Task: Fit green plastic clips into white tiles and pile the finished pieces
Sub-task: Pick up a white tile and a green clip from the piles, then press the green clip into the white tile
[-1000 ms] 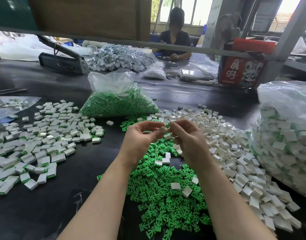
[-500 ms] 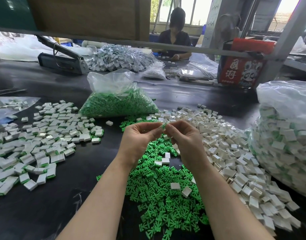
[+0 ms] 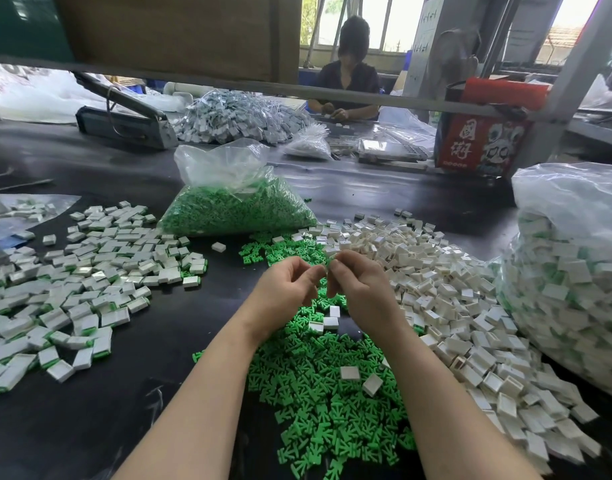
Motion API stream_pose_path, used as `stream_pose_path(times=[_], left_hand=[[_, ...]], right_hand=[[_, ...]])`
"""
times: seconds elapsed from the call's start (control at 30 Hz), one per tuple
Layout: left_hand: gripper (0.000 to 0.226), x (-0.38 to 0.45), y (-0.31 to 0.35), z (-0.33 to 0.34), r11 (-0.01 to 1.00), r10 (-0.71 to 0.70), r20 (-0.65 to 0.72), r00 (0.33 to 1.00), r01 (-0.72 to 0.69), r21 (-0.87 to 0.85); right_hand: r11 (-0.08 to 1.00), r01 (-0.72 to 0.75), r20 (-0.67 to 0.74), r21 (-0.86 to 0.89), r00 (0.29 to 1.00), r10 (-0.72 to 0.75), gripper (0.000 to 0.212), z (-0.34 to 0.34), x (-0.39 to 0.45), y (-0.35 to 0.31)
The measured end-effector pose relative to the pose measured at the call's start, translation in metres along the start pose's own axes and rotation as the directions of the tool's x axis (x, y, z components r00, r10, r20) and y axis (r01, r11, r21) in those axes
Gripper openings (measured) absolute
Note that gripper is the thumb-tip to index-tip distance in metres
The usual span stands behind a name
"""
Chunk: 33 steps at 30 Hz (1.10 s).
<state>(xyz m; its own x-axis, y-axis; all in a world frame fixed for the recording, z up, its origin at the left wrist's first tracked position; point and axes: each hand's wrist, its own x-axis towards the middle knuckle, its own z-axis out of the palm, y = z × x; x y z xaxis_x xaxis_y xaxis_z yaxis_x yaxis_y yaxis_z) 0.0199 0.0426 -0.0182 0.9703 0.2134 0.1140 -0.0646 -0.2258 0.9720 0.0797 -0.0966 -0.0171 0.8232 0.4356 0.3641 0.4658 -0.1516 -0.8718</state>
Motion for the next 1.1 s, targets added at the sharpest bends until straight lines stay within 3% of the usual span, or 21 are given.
stream_pose_path(times=[0.1, 0.4, 0.53, 0.67, 0.8, 1.1], left_hand=[[0.031, -0.003, 0.002, 0.005, 1.000, 0.002, 0.099, 0.995, -0.001, -0.011], [0.037, -0.003, 0.003, 0.004, 0.999, 0.036, 0.129, 0.991, -0.041, 0.033], [0.037, -0.004, 0.004, 0.006, 0.996, 0.070, 0.094, 0.993, -0.075, 0.052], [0.033, -0.006, 0.005, 0.011, 0.991, 0.085, 0.070, 0.994, -0.091, 0.093], [0.032, -0.005, 0.007, 0.014, 0.996, 0.083, 0.032, 0.996, -0.084, 0.029], [0.031, -0.003, 0.003, 0.010, 0.992, 0.076, 0.073, 0.994, -0.083, 0.096]], right_hand=[[1.000, -0.015, 0.013, 0.006, 1.000, 0.015, 0.028, 0.002, 0.000, 0.001], [0.978, -0.007, 0.161, -0.210, 0.986, 0.042, 0.023, -0.003, -0.001, -0.003], [0.969, 0.007, 0.146, -0.248, 0.989, 0.030, 0.025, -0.003, 0.000, 0.000], [0.979, -0.047, 0.110, -0.196, 0.992, 0.070, 0.031, -0.001, 0.000, 0.003], [0.994, -0.108, 0.046, 0.014, 0.993, 0.107, 0.036, 0.003, 0.000, 0.001], [0.993, -0.120, 0.137, -0.004, 0.983, 0.119, 0.028, 0.000, -0.001, 0.001]])
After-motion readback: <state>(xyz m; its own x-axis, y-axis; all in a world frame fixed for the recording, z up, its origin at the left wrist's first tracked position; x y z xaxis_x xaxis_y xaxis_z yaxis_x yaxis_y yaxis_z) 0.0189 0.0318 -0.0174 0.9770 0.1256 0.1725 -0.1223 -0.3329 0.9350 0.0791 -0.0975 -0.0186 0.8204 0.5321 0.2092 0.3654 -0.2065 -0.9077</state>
